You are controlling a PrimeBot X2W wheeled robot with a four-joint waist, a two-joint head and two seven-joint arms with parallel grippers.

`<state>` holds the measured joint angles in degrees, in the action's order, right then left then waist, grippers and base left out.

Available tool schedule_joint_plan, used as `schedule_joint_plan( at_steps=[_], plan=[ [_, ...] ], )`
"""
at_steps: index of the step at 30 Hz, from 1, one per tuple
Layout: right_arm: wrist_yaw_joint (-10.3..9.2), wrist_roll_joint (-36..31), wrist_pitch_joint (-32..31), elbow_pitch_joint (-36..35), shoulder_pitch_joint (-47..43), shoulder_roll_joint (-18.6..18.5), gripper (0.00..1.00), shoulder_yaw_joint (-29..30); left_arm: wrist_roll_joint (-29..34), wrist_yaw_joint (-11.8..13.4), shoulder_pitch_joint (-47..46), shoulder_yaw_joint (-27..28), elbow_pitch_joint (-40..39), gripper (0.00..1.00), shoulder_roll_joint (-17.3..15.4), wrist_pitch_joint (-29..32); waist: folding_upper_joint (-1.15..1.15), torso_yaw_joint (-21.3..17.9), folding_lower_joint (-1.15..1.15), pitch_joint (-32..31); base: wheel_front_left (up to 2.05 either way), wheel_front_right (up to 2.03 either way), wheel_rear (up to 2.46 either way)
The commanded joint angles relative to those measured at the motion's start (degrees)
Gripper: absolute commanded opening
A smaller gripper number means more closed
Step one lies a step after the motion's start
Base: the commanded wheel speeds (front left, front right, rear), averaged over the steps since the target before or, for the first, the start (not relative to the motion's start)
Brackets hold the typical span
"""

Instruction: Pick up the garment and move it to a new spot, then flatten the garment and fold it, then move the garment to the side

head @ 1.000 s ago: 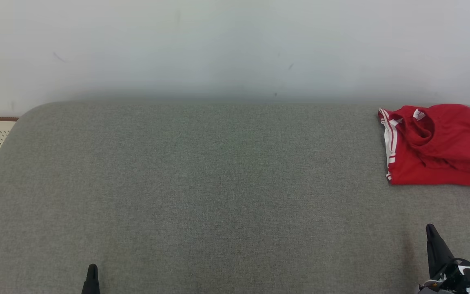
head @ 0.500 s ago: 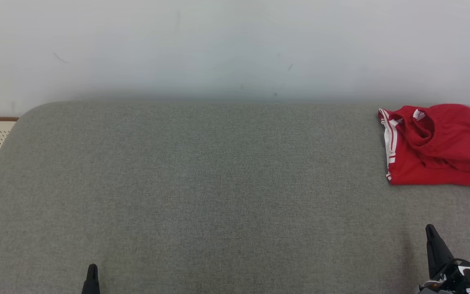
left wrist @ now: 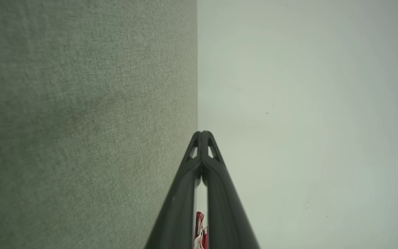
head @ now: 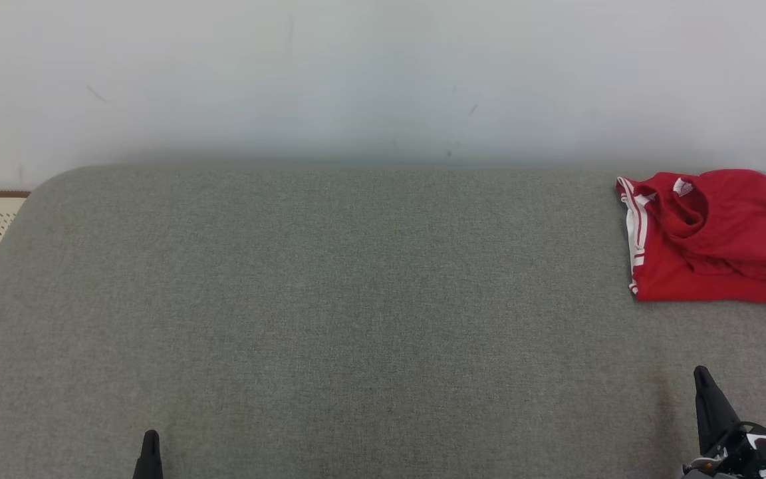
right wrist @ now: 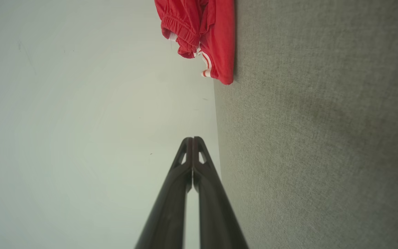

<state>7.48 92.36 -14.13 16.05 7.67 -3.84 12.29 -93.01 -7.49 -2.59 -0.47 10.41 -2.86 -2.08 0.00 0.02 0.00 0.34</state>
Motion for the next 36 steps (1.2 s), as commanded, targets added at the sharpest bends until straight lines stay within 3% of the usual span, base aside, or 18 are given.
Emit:
schedule_joint_plan(
  at_steps=[1, 36],
  plan=[
    [0.02, -0.12, -0.27, 0.06, 0.22, 0.15, 0.0, 0.13, -0.1, -0.27, -0.42, 0.24, 0.06, 0.0, 0.07, -0.01, 0.0, 0.0, 0.0, 0.0, 0.0, 0.0, 0.0],
    [0.02, -0.66, -0.64, 0.1, 0.36, 0.51, 0.0, 0.66, -0.06, -0.27, -0.42, 0.26, 0.05, 0.0, 0.1, 0.04, 0.0, 0.0, 0.0, 0.0, 0.0, 0.0, 0.0]
  ],
)
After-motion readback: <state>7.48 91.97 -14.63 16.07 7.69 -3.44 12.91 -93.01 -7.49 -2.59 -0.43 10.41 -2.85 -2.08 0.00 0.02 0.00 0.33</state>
